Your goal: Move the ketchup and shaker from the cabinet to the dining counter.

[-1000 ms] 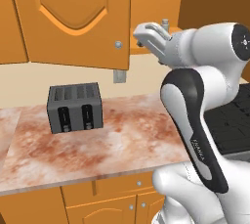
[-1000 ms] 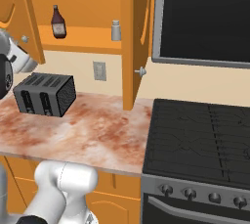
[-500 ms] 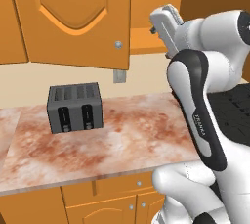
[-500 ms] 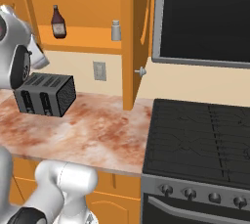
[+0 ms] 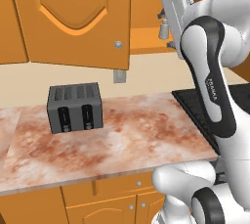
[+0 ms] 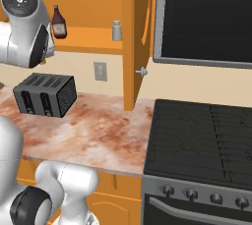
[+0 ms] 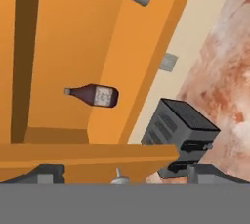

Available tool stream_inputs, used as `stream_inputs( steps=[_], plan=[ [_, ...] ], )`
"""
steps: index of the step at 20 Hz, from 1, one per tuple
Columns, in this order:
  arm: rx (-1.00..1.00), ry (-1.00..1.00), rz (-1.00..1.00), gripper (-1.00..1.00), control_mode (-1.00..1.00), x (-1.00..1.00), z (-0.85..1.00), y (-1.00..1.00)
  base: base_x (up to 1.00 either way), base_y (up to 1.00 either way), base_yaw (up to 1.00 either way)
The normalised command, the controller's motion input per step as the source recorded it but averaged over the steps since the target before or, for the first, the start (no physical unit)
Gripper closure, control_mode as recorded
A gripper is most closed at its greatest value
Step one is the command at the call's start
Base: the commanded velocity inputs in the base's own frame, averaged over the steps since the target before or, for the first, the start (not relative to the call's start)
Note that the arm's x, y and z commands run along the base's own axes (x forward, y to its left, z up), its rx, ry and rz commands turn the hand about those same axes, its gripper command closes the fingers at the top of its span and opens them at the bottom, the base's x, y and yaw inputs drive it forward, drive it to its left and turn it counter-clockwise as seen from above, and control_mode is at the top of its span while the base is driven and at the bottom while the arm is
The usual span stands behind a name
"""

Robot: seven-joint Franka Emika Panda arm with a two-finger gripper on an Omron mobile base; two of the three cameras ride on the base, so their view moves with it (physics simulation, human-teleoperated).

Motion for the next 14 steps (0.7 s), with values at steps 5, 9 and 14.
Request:
stream_inputs(
  steps=[5,9,14],
  plan=[
    [0.19,0.00,0.03,-1.00,-1.00,0.48,-0.01,0.00,0.00,0.00,0.00],
    [0.10,-0.03,0.06,-1.00,-1.00,0.42,-0.14,0.06,0.00,0.00,0.00],
    [0.07,-0.09,0.10,-1.00,-1.00,0.43,-0.16,0.12,0.00,0.00,0.00]
  ],
)
